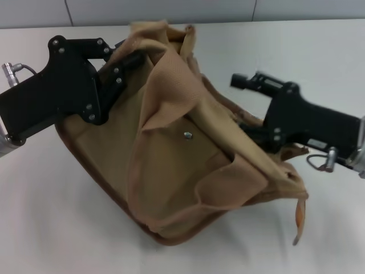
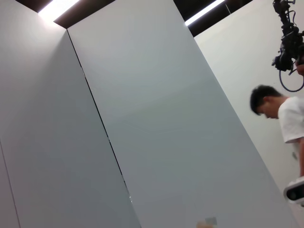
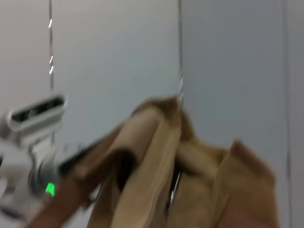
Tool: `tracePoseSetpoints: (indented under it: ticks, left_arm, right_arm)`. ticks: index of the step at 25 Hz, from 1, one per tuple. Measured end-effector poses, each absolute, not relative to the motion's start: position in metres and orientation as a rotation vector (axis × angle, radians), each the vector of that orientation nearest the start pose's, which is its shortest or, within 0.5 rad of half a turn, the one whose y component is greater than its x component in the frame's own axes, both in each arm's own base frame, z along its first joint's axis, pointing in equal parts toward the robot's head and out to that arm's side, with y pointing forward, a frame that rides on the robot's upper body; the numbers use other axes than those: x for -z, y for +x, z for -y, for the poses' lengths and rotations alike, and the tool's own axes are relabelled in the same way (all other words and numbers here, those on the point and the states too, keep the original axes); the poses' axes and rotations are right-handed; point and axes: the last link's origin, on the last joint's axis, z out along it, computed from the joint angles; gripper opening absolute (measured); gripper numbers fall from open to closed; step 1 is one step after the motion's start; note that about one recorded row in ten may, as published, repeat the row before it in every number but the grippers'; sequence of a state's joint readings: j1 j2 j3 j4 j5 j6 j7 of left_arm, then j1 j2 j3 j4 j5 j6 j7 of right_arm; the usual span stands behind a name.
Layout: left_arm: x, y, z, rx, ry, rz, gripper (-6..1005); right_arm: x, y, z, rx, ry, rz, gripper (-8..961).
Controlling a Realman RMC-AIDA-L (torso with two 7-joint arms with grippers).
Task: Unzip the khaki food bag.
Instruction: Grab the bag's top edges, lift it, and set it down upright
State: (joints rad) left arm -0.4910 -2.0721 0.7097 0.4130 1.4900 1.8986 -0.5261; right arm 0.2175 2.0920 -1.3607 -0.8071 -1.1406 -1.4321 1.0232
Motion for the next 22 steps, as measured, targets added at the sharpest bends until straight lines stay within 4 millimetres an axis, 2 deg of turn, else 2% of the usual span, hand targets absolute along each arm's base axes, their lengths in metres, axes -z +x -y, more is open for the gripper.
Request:
tracePoseSetpoints:
  ticks: [2, 5, 8, 10, 12, 13, 22]
  left_arm:
    - [-0.02, -0.225, -0.293, 1.263, -2.252, -0.369, 77]
    - [-0.02, -0.225, -0.294, 1.262, -2.255, -0.373, 77]
    - [-0.02, -0.225, -0.294, 1.262, -2.256, -0.375, 77]
    - [-0.02, -0.225, -0.294, 1.261, -2.258, -0.376, 77]
    - [-0.02, -0.225, -0.294, 1.259, -2.261, -0.377, 77]
    - [-0.02, -0.225, -0.294, 1.258, -2.263, -0.377, 77]
    - [-0.02, -0.224, -0.294, 1.259, -2.268, -0.382, 77]
  right_arm:
    - [0.013, 0.226, -0.285, -1.157, -2.427, -0.21, 822]
    - [0.0, 0.231, -0.294, -1.24, -2.198, -0.182, 822]
    - [-0.002, 0.229, -0.302, -1.265, -2.158, -0.19, 822]
    - [0.002, 0.22, -0.316, -1.278, -2.18, -0.186, 822]
    - [0.003, 0.217, -0.319, -1.28, -2.191, -0.183, 822]
    - [0.009, 0.209, -0.324, -1.284, -2.233, -0.166, 822]
    - [0.033, 0.191, -0.322, -1.234, -2.446, -0.102, 823]
